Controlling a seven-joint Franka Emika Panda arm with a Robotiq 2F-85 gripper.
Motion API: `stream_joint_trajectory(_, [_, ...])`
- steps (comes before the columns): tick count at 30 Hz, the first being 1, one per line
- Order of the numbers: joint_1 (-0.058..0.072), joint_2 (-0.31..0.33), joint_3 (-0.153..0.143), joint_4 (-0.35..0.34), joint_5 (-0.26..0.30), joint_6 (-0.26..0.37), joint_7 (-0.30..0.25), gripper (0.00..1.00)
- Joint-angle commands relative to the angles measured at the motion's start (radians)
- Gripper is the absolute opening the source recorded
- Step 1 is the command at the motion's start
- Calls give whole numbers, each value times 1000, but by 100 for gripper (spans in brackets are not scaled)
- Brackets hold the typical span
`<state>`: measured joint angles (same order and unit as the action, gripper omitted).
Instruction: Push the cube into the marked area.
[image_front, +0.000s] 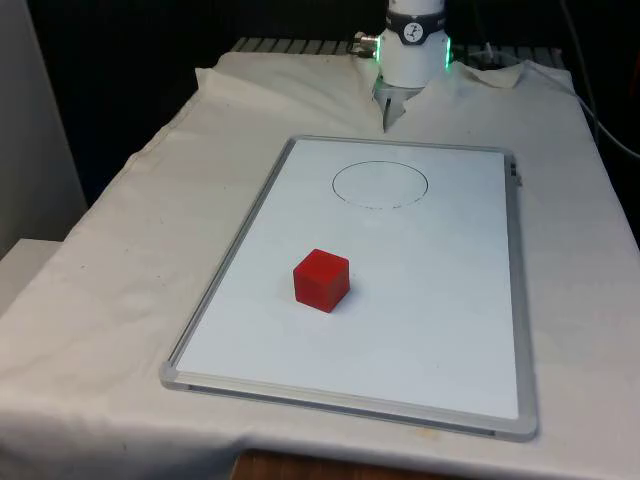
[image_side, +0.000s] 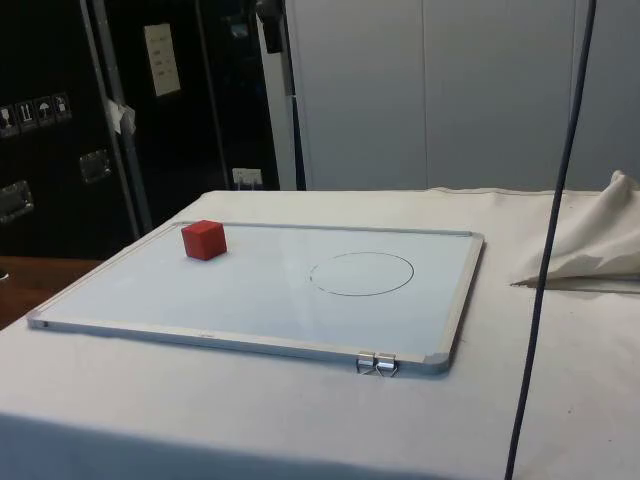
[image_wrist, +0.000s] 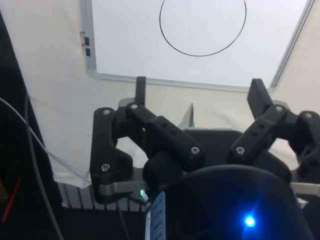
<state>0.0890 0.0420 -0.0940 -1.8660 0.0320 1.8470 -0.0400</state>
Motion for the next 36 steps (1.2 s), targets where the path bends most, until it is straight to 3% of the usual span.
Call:
stream_joint_trajectory(1, [0, 0, 0, 0, 0, 0, 0, 99])
stream_joint_trajectory(6, [0, 0, 0, 0, 0, 0, 0, 70])
stream_joint_trajectory(8, [0, 0, 0, 0, 0, 0, 0, 65])
stream_joint_trajectory(11, [0, 0, 0, 0, 0, 0, 0, 43])
stream_joint_trajectory(15, [0, 0, 0, 0, 0, 0, -1, 23])
stream_joint_trajectory(16, [0, 0, 0, 0, 0, 0, 0, 23])
stream_joint_trajectory(20, [0, 14, -1, 15, -2, 1, -1, 0])
stream_joint_trajectory(23, [0, 9, -1, 10, 0, 7, -1, 0])
stream_joint_trajectory(36, [-5, 171, -11, 166, -5, 54, -11, 0])
